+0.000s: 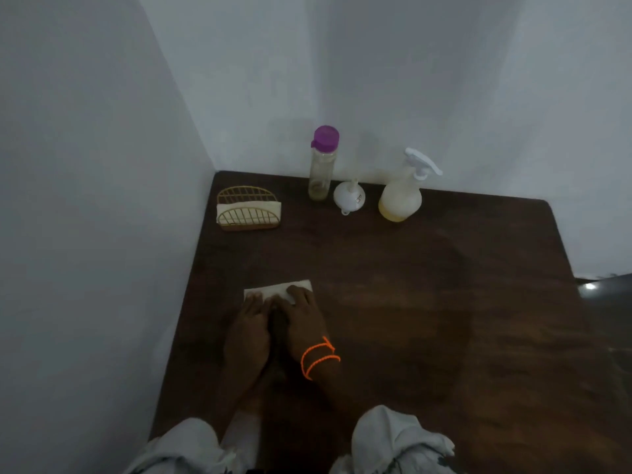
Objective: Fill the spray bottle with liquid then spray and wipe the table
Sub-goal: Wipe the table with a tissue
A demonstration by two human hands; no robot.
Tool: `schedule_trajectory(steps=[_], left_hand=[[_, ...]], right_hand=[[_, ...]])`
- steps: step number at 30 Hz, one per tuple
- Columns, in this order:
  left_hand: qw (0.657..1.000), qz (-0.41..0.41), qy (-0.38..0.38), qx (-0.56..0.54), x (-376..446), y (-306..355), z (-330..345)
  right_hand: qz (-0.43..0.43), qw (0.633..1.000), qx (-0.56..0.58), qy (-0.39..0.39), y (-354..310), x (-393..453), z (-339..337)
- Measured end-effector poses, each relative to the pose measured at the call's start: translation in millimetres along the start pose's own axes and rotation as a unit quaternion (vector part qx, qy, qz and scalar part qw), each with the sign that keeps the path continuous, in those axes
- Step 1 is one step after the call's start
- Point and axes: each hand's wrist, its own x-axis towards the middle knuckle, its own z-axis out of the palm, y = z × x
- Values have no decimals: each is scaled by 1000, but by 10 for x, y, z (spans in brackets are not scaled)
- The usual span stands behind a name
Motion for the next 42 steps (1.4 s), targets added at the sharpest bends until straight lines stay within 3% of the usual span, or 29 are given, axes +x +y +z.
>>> schedule_trajectory(steps=[3, 9, 15, 24, 31, 42], left_hand=[[1000, 16, -18, 20, -226, 168, 29], [992, 92, 15, 82, -684, 684, 52], [980, 93, -129, 117, -711, 1142, 334], [980, 116, -58, 153, 319, 1494, 185], [984, 152, -11, 90, 1261, 1753, 35], [990, 139, 1, -34, 2289, 1952, -321]], right_hand=[[12, 1000, 10, 17, 9, -252, 51], [42, 998, 24, 29, 312, -994, 46], [99, 992, 31, 72, 649, -1303, -130], [163, 976, 37, 140, 1019, -548, -583], [170, 973, 1, 156, 1353, 214, -1030], [164, 970, 12, 181, 1511, 757, -1494]])
